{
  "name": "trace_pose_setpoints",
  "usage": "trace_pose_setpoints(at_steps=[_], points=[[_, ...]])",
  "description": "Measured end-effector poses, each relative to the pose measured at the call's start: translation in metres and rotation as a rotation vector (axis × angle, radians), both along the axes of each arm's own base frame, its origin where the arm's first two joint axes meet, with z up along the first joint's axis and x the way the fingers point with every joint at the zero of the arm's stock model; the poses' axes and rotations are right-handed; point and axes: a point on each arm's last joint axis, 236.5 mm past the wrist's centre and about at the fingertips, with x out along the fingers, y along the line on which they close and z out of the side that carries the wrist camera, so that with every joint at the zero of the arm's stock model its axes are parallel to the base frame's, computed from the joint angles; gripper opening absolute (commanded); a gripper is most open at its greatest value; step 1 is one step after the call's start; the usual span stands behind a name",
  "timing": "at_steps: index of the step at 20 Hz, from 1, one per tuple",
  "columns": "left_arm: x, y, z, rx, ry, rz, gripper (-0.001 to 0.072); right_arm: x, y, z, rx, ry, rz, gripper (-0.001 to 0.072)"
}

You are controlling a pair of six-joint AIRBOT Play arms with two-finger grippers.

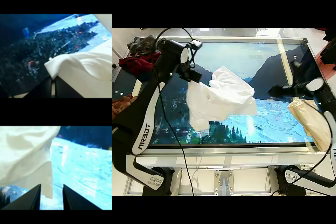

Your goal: Fold the shirts.

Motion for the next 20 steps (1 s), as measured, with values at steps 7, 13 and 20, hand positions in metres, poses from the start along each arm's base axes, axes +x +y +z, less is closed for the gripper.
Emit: trace_pose_setpoints(at_steps=[7, 13, 20], points=[[0.017, 0.023, 0.000, 0.008, -0.052, 0.084, 0.0695, 0.000, 0.064, -0.056, 0.143, 0.063, 0.068, 0.0384], [0.004, 0.004, -0.042, -0.053, 0.070, 0.068, 0.0696, 0.010, 0.074, -0.067, 0.153, 0.040, 0.062, 0.0383], [0.040, 0.024, -0.115, 0.150, 0.087, -0.173, 0.0655, -0.012, 0.071, -0.072, 0.177, 0.122, 0.120, 0.0382]])
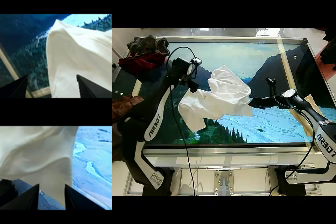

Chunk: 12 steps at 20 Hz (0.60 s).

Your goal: Fold the shirts.

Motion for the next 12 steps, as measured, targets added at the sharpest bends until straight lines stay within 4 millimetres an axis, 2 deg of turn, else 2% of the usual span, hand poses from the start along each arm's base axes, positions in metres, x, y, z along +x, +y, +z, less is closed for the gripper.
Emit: trace_pose_setpoints(at_steps=[3, 6, 9, 12], points=[[0.019, -0.010, -0.010, 0.031, -0.027, -0.201, 0.0655, -0.011, -0.008, 0.001, 0.029, 0.052, 0.014, 0.0382], [0.032, -0.022, -0.014, 0.021, -0.058, -0.325, 0.0653, -0.016, -0.014, 0.005, 0.059, 0.075, 0.008, 0.0382], [0.033, -0.026, -0.024, -0.007, -0.046, -0.368, 0.0653, -0.009, -0.011, 0.019, 0.117, 0.048, 0.000, 0.0382], [0.033, -0.024, -0.037, -0.016, -0.019, -0.382, 0.0653, 0.006, -0.005, 0.045, 0.177, -0.009, 0.002, 0.0382]])
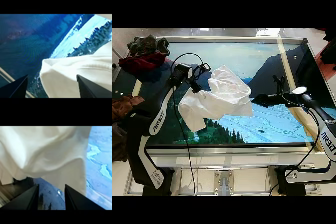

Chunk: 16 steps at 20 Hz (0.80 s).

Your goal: Fold the shirts.

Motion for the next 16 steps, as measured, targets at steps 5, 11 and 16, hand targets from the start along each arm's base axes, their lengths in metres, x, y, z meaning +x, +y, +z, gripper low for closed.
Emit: trace_pose_setpoints(at_steps=[5, 11, 16], points=[[0.002, 0.008, -0.023, -0.006, 0.033, -0.004, 0.0652, 0.019, 0.007, 0.047, 0.051, -0.097, 0.040, 0.0380], [0.014, 0.016, -0.031, -0.015, 0.005, -0.010, 0.0019, 0.028, 0.011, 0.076, 0.072, -0.153, 0.064, 0.0376], [0.038, 0.014, 0.008, -0.062, -0.085, 0.048, 0.0018, 0.029, 0.013, 0.082, 0.084, -0.160, 0.069, 0.0366]])
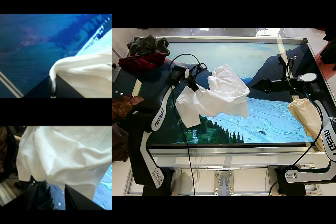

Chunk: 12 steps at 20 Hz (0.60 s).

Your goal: Fold the shirts.

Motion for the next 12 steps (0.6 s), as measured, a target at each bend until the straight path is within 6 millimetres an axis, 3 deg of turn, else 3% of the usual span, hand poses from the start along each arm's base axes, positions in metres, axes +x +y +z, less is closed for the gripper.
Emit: trace_pose_setpoints(at_steps=[4, 8, 10, 12], points=[[0.018, -0.013, 0.099, -0.104, -0.159, 0.069, 0.0018, -0.003, 0.003, 0.002, 0.014, 0.006, 0.010, 0.0358], [-0.005, -0.016, 0.196, -0.183, -0.266, 0.102, 0.0018, 0.002, 0.000, -0.023, -0.117, 0.008, -0.006, 0.0382], [-0.023, -0.013, 0.228, -0.207, -0.288, 0.120, 0.0018, 0.017, 0.003, -0.038, -0.185, -0.019, -0.048, 0.0382], [-0.037, -0.011, 0.246, -0.226, -0.287, 0.133, 0.0019, 0.037, 0.010, -0.056, -0.212, -0.031, -0.116, 0.0383]])
